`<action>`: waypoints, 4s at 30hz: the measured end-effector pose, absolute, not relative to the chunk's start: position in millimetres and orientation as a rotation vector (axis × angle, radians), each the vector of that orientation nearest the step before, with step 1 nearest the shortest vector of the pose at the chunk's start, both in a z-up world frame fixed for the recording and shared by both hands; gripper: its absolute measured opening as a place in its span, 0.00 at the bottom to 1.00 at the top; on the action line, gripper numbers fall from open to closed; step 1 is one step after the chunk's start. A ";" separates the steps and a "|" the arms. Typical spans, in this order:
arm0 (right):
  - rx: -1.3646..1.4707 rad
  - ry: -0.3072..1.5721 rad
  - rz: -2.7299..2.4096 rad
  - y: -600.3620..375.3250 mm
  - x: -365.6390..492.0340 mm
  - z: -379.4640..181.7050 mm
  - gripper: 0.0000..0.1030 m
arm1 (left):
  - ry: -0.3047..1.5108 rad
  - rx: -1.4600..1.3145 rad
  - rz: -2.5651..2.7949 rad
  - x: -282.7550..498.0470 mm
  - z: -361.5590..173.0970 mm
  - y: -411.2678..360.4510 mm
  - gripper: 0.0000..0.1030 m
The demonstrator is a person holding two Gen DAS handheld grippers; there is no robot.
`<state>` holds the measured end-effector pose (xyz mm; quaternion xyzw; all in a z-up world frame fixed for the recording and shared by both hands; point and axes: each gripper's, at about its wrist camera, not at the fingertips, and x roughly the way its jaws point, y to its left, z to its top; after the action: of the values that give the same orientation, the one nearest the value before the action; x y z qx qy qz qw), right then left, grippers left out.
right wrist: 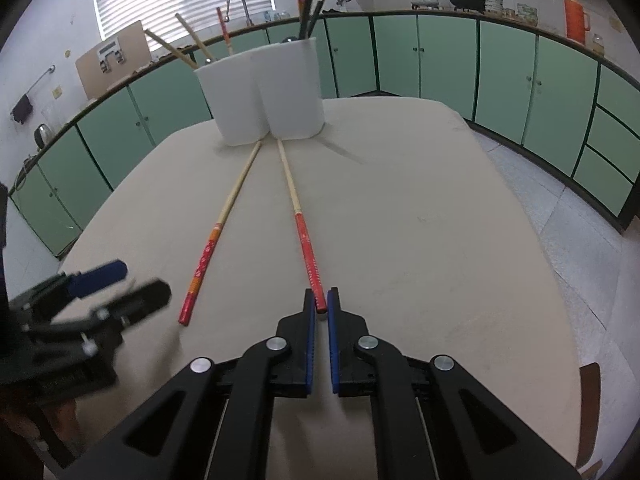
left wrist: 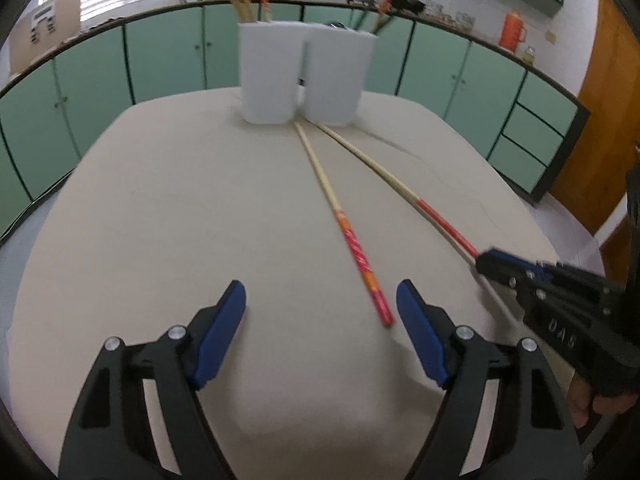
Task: Organize utensils
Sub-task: 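Grasp a red-patterned chopstick with the right tool while the left tool grasps the other, then lift both red chopsticks and drop them into the white holder with both tools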
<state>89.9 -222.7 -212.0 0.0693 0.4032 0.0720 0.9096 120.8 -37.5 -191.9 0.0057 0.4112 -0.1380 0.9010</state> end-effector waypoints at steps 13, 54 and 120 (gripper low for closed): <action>0.133 0.843 0.151 -219.7 90.3 -214.9 0.06 | 0.872 0.131 -0.241 120.6 -203.5 -64.0 0.41; 0.068 0.873 0.234 -208.2 95.3 -219.0 0.07 | 0.869 0.032 -0.200 111.9 -199.0 -33.2 0.05; -0.083 0.421 0.420 -217.5 190.3 121.6 0.06 | 0.182 0.082 -0.276 201.7 134.5 -59.5 0.05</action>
<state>190.3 -217.5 121.6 -0.0409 0.2075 0.2067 0.9553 201.7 -59.5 134.5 0.0408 0.0904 -0.1371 0.9856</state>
